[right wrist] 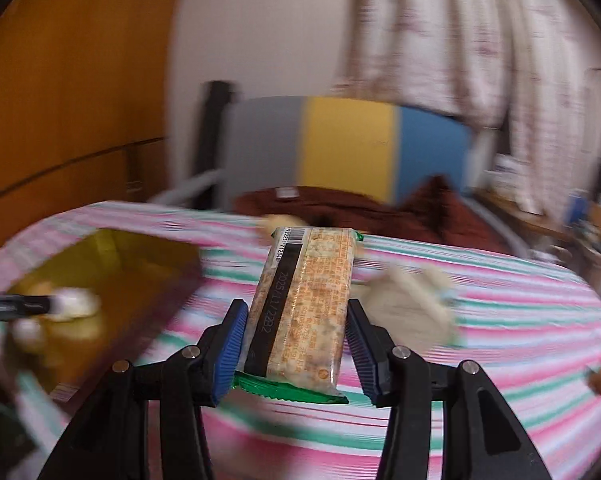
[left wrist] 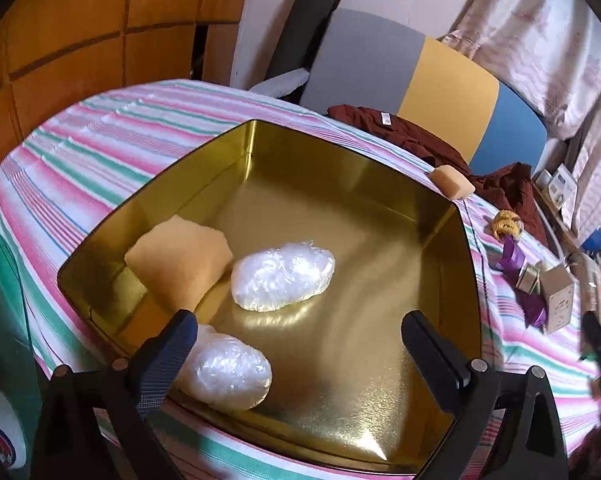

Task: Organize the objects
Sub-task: 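Carry the cracker packet into the gold tray and open the right gripper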

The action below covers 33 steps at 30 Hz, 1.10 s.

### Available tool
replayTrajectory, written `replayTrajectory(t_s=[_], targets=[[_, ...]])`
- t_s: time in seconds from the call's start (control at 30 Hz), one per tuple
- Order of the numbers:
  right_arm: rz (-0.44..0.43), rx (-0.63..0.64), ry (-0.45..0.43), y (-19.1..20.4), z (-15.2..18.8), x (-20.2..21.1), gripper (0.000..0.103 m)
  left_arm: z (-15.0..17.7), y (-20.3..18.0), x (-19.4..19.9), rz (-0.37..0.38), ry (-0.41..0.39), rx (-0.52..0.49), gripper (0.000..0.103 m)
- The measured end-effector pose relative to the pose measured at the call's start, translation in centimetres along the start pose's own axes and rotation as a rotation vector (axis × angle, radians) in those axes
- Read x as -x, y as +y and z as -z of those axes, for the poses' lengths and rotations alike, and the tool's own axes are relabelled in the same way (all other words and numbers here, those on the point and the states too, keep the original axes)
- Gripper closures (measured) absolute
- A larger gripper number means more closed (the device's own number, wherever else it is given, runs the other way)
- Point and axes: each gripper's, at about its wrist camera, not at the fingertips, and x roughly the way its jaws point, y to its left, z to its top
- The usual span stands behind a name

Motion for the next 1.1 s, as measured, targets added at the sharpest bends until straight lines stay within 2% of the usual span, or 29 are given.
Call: replayTrajectory(t_s=[0.17,0.23,0.3,0.5,0.7,0.9,1.0,1.1], targets=[[-0.239,0.017,0.077,6.4,-1.7,-2.1,0.053,-1.2,1.1,1.3,-0.06,-0.061,0.026,0.0],[-0.299,0.014,0.131,8.6,-2.0,-3.3,0.053,-1.8,2.0,1.9,-0.112,-0.098,0.044,0.0],[-0.337,0.014,0.19,10.8,-1.8,-4.3,0.053,-2.2,3.1,2.2,-0.13,-0.112,0.08,0.0],[-0.365,0.012,0.343,14.3,-0.7,-7.8,0.053,-3.2,6.3,2.4,-0.114,-0.097,0.218,0.0],[-0.365,0.024,0.434,16.0,0.3,-9.9,0.053,-3.4,6.2,2.4,-0.102,-0.098,0.225,0.0],[-0.39,0.027,0.43,16.2,0.5,-8.9,0.051,-3.3,5.6,2.5,-0.091,-0.099,0.202,0.0],[-0.405,-0.012,0.372,15.3,-0.1,-7.6,0.051,-3.1,5.4,2.3,-0.087,-0.09,0.2,0.0],[-0.376,-0.019,0.303,13.8,-0.8,-6.2,0.051,-2.9,5.0,2.2,-0.077,-0.082,0.191,0.0]])
